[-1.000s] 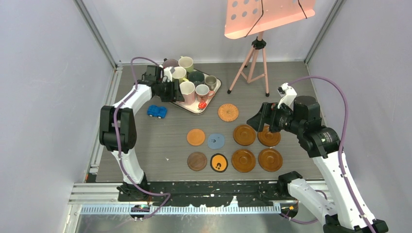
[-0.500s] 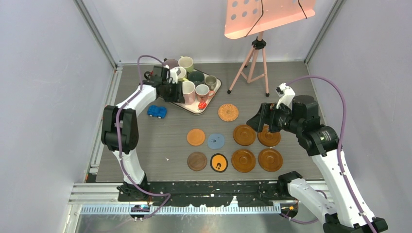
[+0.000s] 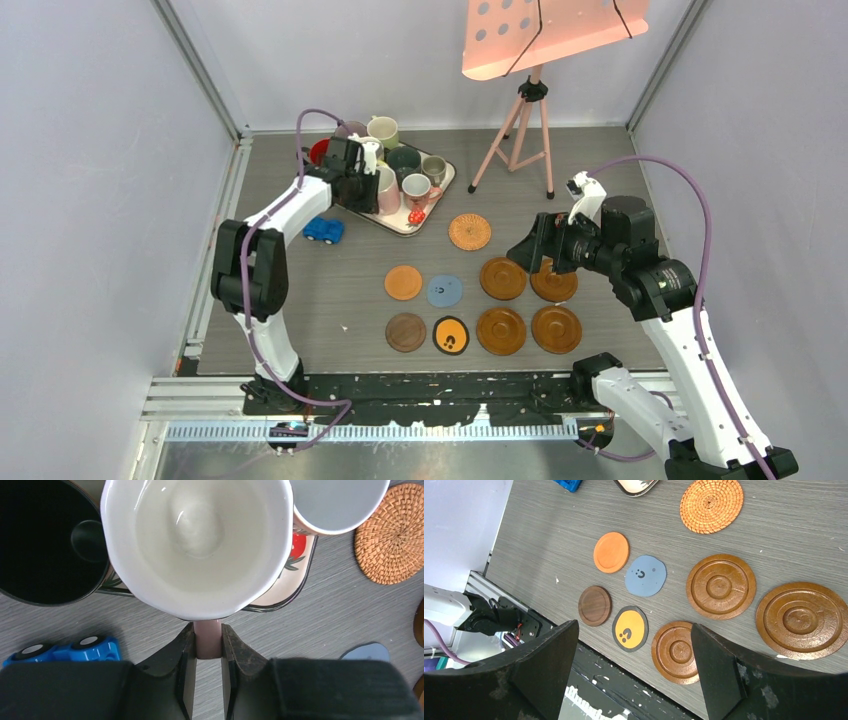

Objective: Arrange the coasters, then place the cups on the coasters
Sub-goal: Pick up the cup from the tray.

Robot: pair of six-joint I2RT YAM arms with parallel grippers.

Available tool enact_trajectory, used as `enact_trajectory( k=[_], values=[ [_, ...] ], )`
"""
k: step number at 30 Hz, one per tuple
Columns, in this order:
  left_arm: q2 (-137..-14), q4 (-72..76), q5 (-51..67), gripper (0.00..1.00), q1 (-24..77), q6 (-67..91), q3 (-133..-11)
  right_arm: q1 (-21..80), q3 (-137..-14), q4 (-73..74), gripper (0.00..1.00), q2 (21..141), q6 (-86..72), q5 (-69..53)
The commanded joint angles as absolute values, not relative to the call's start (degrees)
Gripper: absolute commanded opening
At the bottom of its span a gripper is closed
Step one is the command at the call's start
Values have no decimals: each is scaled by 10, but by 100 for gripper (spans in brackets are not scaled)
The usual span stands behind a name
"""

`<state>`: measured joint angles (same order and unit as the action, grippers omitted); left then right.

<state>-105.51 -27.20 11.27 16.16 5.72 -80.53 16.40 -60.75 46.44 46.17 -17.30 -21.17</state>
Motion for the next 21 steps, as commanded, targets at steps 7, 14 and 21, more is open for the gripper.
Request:
enact_trajectory(
  k=[7,14,21],
  values=[
    [-972,-296,41,0,189,29,-844,166,-630,467,90,452,-167,-218],
    [-922,-296,14,0,193,34,-824,166,-621,465,90,445,-179,-219],
    [-858,-277,-11,0,194,59,-746,166,-612,451,90,444,-196,-225]
  ],
)
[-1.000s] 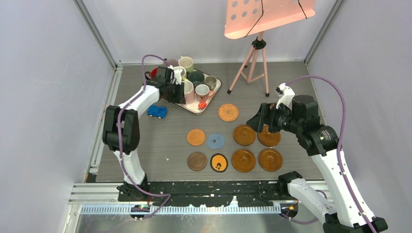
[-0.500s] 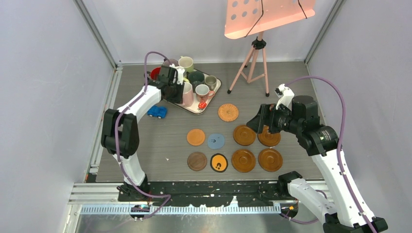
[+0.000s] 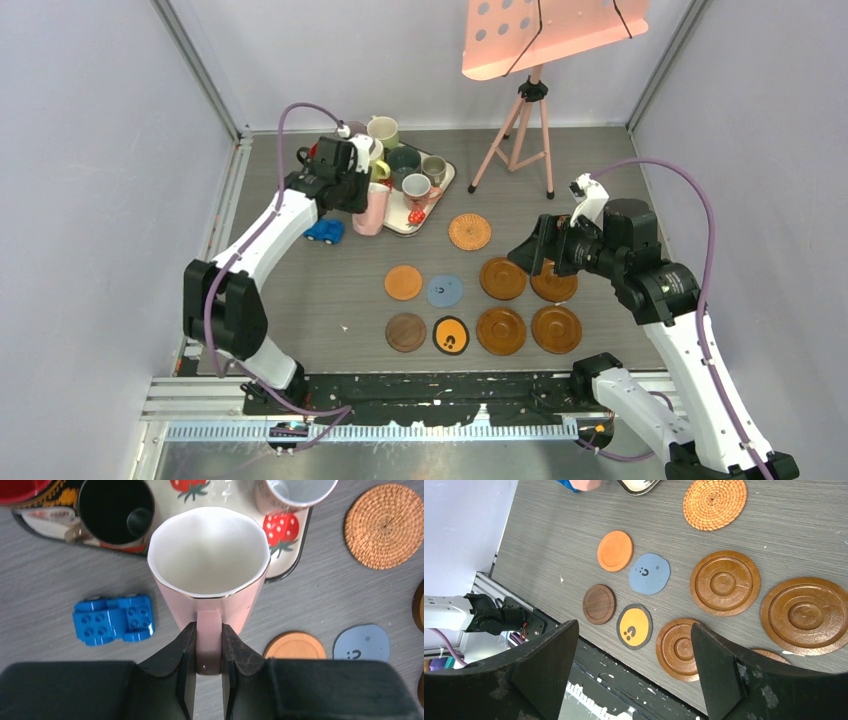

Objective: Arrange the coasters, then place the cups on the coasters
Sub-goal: Pick up the cup from the tray.

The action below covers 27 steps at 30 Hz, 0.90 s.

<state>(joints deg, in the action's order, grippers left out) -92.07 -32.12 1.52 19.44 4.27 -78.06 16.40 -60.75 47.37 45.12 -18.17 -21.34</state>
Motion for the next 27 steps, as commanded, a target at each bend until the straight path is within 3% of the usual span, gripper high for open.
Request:
enact_trajectory(
  k=[1,8,14,20,27],
  values=[
    [-845,-272,-14,0,194,65,-731,166,-608,448,90,444,-199,-226],
    [-740,-232,-48,0,206,125,-611,166,-580,421,88,452,-235,-224],
    [-660,-209,-161,0,279,174,-510,169,-579,406,85,487,-264,-223],
    [-591,-156,-180,0,314,228,-399,178,-591,402,84,506,-268,-209],
    [-542,-162,-234,3,357,265,-330,185,-592,399,83,519,-273,-201]
  ],
)
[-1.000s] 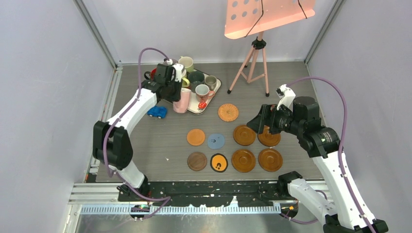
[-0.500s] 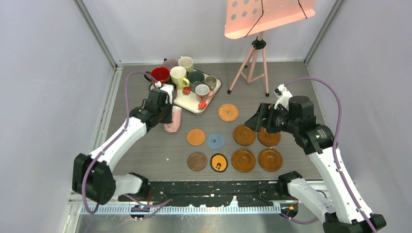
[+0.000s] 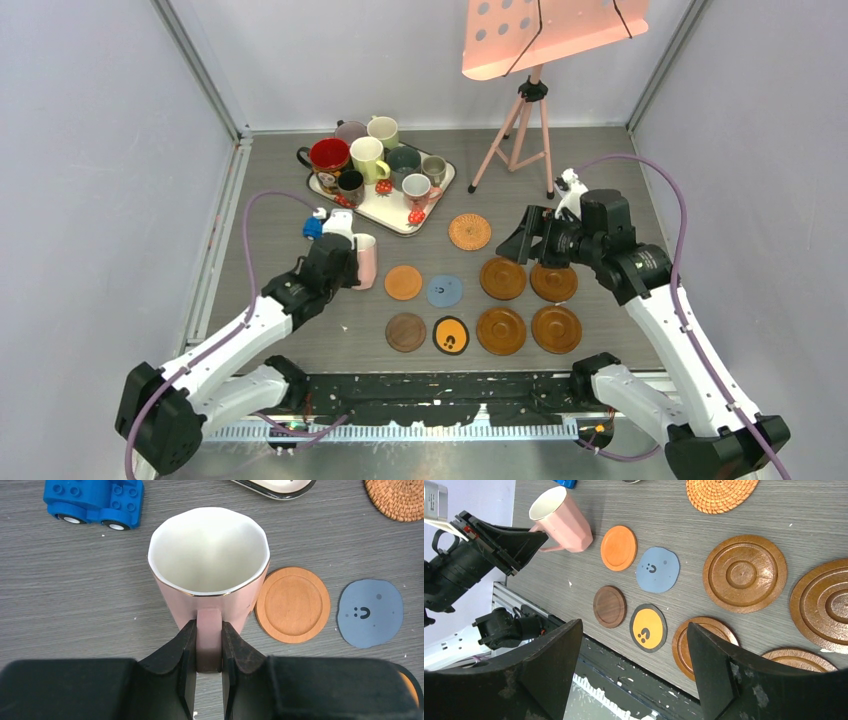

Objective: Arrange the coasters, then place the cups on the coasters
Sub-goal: Pick up the cup from the tray, then place the cup at the center of the board.

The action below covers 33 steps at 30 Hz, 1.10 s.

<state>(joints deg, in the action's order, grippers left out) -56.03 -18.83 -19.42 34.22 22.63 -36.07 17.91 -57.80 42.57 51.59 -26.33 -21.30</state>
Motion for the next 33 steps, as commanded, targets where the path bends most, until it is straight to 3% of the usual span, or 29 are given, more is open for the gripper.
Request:
enact_trajectory(
  k=[1,11,27,30,33],
  values=[
    [-537,-165,-236,4,362,270,-322,186,-589,397,83,520,-273,-199],
    [-476,-208,-244,17,381,328,-289,195,-600,395,83,568,-280,-182],
    [-474,-260,-230,21,405,380,-281,217,-613,378,83,603,-294,-170],
    [-474,-265,-231,20,409,382,-281,222,-616,377,83,608,-295,-167],
    [-475,-262,-229,11,409,383,-280,229,-621,378,83,611,-298,-164]
  ],
)
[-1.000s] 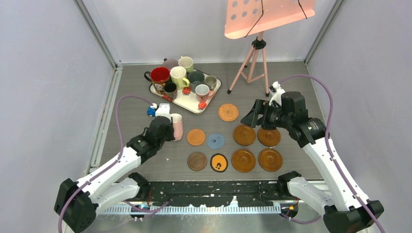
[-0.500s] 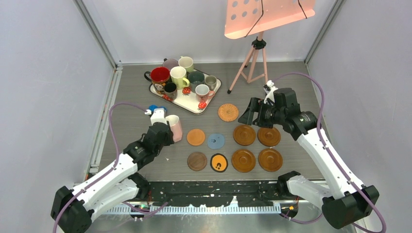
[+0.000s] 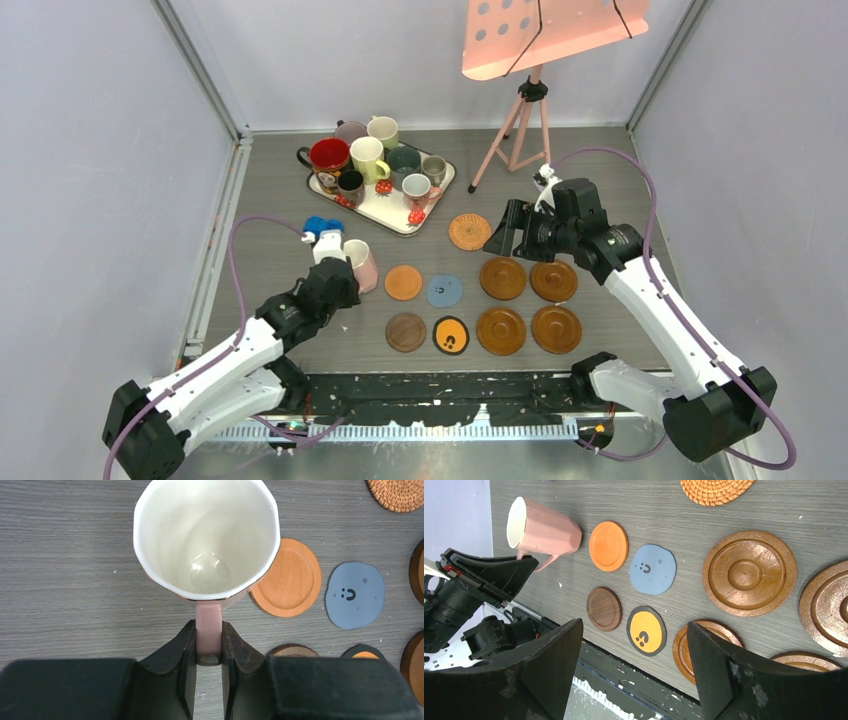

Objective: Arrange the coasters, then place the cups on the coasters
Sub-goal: Place the cup at the center of the board.

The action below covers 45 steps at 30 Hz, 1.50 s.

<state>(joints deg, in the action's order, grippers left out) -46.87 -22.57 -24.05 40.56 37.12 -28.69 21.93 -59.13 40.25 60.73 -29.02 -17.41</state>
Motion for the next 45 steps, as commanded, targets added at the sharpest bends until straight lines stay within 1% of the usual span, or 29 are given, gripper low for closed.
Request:
enact_trajectory(
  k=[1,4,8,12,14,16,20,22,25,26,29,31,38,42,44,45],
  values=[
    [-477,-262,-229,9,409,382,-283,229,-622,377,83,611,-298,-162],
    [-481,-272,-231,0,409,382,-289,233,-619,375,83,607,-303,-161],
    [-472,-275,-227,0,409,394,-283,237,-601,358,83,603,-312,-155],
    [-458,-275,-223,0,410,408,-272,264,-597,341,82,635,-345,-124],
    [-454,-288,-233,2,410,416,-275,294,-602,326,82,652,-367,-76],
    [-448,-296,-244,4,410,414,-277,326,-602,299,82,669,-391,-54],
    [-441,-302,-270,1,412,405,-278,387,-622,257,81,710,-432,-33],
    [-452,-300,-283,1,412,396,-286,409,-635,240,80,731,-445,-23],
    [-472,-306,-291,8,414,388,-301,434,-632,203,79,748,-463,-12],
    [-474,-306,-291,13,417,385,-302,444,-631,199,79,751,-468,-9],
    [-464,-305,-286,31,421,383,-301,453,-631,195,79,765,-473,-3],
    [-449,-303,-278,39,421,383,-296,456,-636,197,79,773,-474,-3],
    [-382,-316,-259,50,421,395,-290,471,-674,207,78,809,-473,-3],
    [-345,-353,-287,56,421,386,-323,488,-723,230,75,855,-462,7],
    [-328,-375,-313,61,421,361,-356,498,-747,246,73,875,-458,24],
    [-323,-391,-328,66,421,340,-372,505,-752,248,72,880,-458,29]
  ],
)
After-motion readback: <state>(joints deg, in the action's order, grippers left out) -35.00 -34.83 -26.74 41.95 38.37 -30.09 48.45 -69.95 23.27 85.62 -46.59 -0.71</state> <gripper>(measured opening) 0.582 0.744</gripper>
